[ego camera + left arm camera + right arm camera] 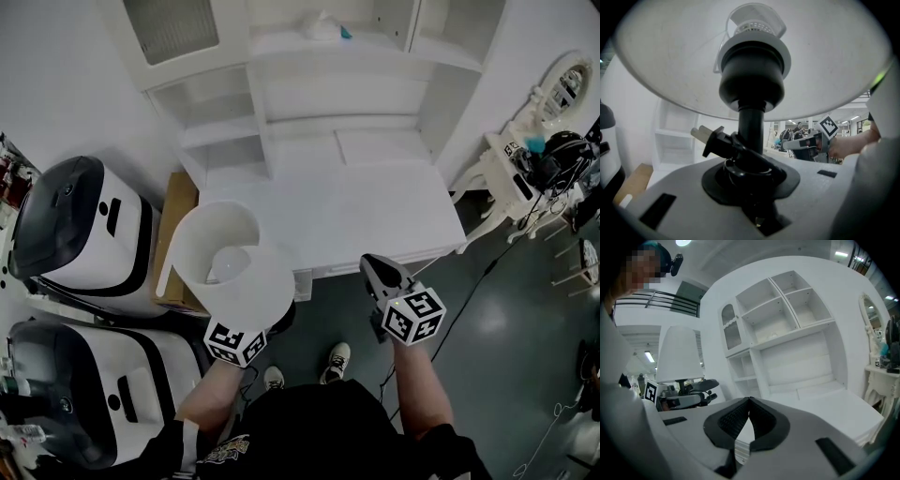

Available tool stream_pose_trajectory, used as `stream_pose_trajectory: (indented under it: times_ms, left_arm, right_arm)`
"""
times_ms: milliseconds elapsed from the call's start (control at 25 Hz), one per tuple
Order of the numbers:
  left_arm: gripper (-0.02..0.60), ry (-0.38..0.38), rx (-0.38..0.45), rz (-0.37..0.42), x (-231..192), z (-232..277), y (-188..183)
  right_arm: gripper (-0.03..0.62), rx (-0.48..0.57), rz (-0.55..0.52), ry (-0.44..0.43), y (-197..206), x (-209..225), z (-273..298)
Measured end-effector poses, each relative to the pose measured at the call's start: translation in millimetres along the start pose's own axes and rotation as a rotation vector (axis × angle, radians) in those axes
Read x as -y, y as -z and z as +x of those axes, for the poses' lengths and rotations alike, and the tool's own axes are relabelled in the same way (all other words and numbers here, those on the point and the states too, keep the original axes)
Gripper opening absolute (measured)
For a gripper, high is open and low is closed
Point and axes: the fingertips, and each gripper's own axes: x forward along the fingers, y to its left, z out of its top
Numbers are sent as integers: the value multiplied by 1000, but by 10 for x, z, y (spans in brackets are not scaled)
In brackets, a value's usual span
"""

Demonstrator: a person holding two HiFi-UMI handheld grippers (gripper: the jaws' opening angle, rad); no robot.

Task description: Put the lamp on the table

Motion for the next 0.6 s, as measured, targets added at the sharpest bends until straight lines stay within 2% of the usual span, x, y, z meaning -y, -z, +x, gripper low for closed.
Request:
stream_pose_trajectory:
  times_ms: [600]
  left_arm:
    - [94,-69,12,-4,154,543,-35]
  right_arm:
    - [25,-11,23,-61,-119,631,79]
